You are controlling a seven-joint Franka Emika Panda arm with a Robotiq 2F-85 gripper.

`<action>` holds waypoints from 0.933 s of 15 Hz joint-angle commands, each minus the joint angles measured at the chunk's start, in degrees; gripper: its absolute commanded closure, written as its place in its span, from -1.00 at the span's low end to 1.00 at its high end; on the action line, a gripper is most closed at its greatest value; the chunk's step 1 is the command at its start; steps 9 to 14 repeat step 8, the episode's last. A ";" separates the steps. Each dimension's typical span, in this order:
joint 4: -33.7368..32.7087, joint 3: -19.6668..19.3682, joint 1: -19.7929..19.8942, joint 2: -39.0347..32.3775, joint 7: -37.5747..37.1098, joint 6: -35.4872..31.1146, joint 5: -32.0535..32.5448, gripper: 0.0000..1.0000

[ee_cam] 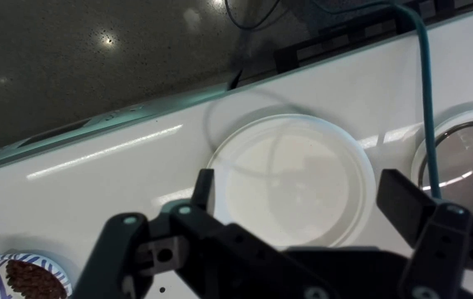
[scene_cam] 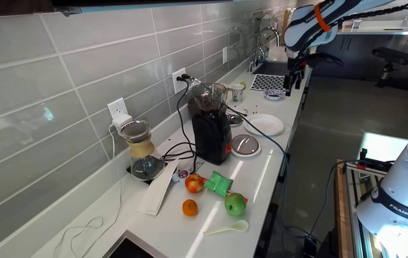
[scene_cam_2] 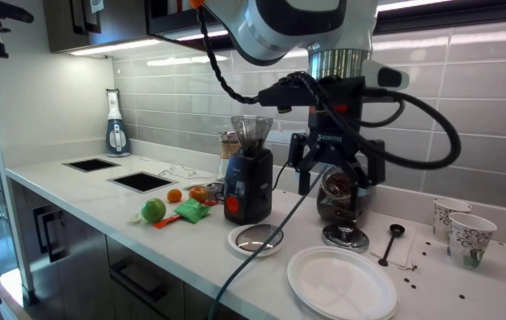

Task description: Pour the coffee beans from the white plate into the coffeemaker.

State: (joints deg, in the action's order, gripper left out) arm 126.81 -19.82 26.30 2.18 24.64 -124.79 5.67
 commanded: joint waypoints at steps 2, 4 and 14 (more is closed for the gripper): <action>7.21 -1.18 -1.71 8.29 0.43 -4.74 4.96 -1.00; 8.80 -1.36 -2.05 10.57 1.16 -5.86 5.71 -1.00; 7.24 -1.89 -3.02 10.24 1.47 -4.09 4.51 -1.00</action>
